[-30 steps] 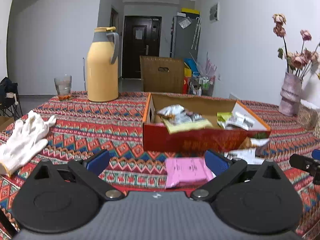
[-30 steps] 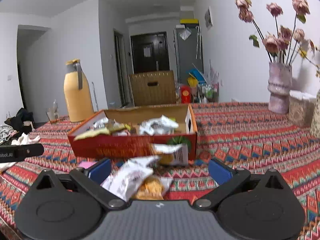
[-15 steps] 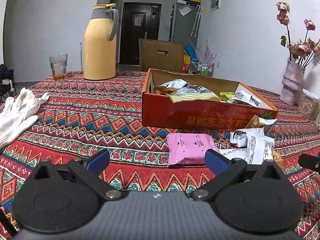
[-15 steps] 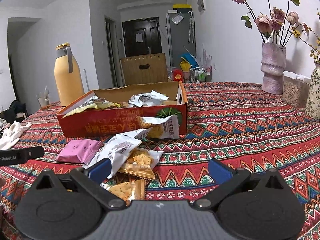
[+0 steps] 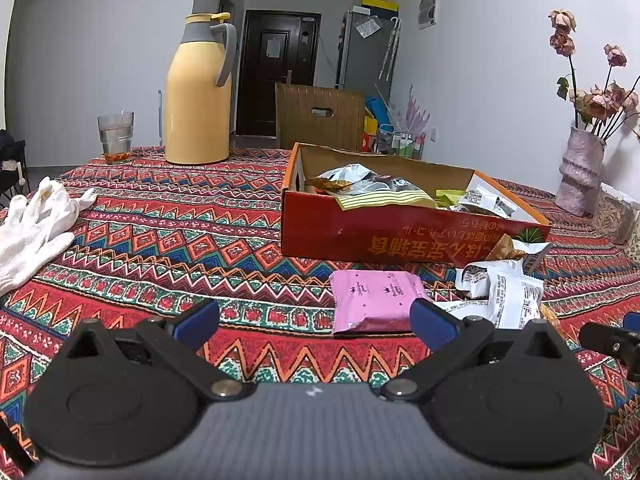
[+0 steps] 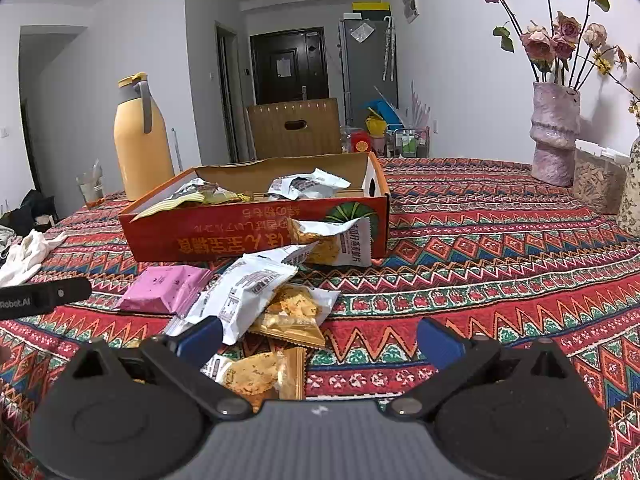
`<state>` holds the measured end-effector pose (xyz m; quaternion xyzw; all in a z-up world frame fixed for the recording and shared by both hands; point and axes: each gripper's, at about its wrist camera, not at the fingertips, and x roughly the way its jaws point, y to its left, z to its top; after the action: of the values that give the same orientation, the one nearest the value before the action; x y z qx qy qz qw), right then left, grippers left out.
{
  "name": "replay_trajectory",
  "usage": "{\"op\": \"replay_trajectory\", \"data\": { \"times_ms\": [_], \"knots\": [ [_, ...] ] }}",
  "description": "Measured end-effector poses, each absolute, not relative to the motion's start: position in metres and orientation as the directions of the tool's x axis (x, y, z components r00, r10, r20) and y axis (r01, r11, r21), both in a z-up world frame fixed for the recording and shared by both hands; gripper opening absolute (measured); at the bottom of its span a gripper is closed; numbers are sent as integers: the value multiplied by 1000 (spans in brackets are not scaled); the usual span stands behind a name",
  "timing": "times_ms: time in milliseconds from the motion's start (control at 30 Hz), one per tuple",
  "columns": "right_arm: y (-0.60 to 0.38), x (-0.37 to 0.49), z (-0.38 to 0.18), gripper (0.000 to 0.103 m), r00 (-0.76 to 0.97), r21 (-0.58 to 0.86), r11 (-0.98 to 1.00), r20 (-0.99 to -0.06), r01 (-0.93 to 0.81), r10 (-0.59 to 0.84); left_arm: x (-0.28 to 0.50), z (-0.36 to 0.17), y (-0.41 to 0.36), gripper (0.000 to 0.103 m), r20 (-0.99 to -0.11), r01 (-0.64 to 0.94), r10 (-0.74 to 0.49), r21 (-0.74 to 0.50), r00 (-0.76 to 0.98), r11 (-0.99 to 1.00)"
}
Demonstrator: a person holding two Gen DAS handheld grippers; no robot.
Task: Organize snacks
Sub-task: 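Withdraw both tools from the box back toward the remaining snacks, then grasp a white cracker packet with the right gripper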
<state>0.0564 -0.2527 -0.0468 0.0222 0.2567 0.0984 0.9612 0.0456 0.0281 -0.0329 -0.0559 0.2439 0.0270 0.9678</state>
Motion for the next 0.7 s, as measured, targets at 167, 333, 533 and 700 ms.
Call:
{"op": "replay_trajectory", "data": {
  "times_ms": [167,333,533,700],
  "knots": [
    [-253,59,-49,103,845,90,980,-497,-176,197,46,-33,28,103,-475,-84,29,-94,880,992],
    [-246,63,-51,103,833,88,976,-509,-198,215,46,-34,28,103,-478,-88,30,-98,878,991],
    [-226,63,-59,103,802,85,967,-543,-241,248,46,-34,30,103,-483,-85,26,-101,875,991],
    [-217,70,-65,103,785,74,973,-579,-220,221,47,-35,29,103,-491,-83,25,-98,871,992]
  ]
}}
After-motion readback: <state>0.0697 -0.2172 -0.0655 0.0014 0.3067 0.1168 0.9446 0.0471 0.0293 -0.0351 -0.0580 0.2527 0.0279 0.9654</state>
